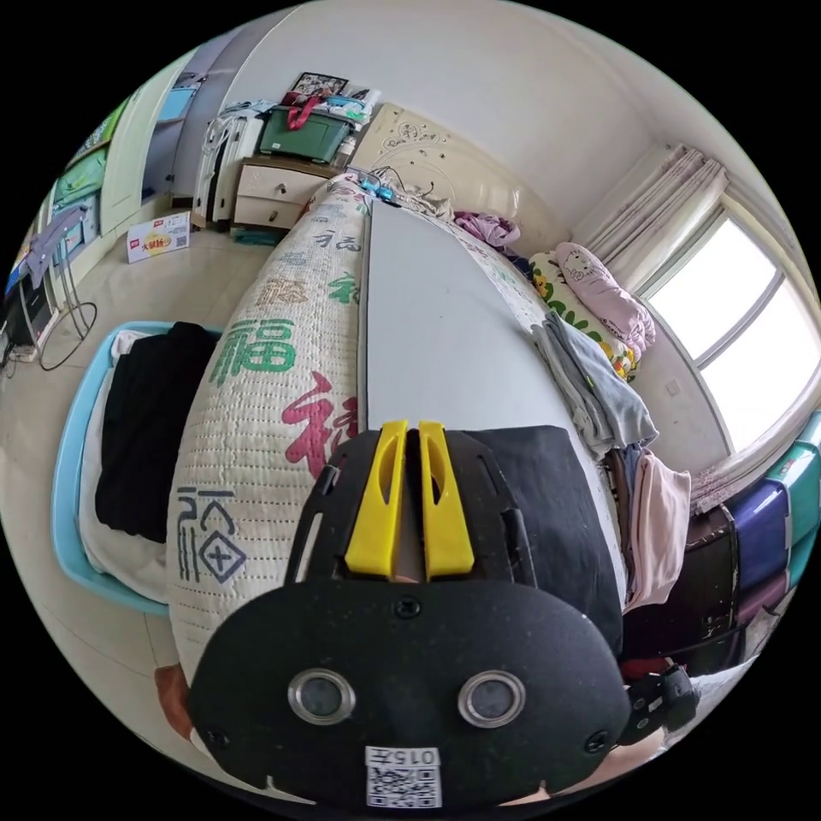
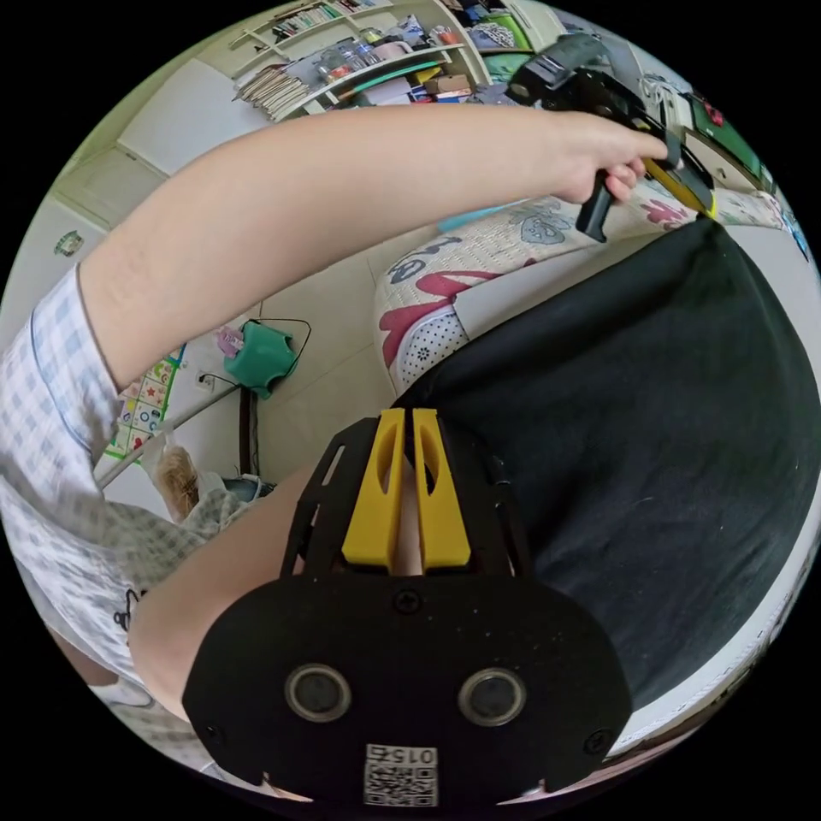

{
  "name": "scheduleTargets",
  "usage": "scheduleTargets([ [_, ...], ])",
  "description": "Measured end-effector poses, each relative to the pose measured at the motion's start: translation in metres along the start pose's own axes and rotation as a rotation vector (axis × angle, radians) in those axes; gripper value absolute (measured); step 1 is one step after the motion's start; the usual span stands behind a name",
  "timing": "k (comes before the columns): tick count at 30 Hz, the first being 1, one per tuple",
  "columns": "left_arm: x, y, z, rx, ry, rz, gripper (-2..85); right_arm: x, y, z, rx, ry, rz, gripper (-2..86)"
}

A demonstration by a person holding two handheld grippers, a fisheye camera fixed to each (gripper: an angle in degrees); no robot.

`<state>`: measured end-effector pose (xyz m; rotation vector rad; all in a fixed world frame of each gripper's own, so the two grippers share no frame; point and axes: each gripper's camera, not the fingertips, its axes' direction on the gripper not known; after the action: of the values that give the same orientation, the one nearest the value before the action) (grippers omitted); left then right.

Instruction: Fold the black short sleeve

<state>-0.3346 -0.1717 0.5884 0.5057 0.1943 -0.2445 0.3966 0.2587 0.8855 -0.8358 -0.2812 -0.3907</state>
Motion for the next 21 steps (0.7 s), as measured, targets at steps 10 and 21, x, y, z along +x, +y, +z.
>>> scheduleTargets([
  [10,0.098,0.125,-0.097,0.072,-0.282,0.312,6.5,-0.032,-0.004,0.049,0.042,0.371,-0.103,4.1],
  [21,0.152,0.284,-0.184,0.044,-0.123,0.269,7.8,0.013,0.083,-0.015,0.598,0.404,0.254,5.3],
])
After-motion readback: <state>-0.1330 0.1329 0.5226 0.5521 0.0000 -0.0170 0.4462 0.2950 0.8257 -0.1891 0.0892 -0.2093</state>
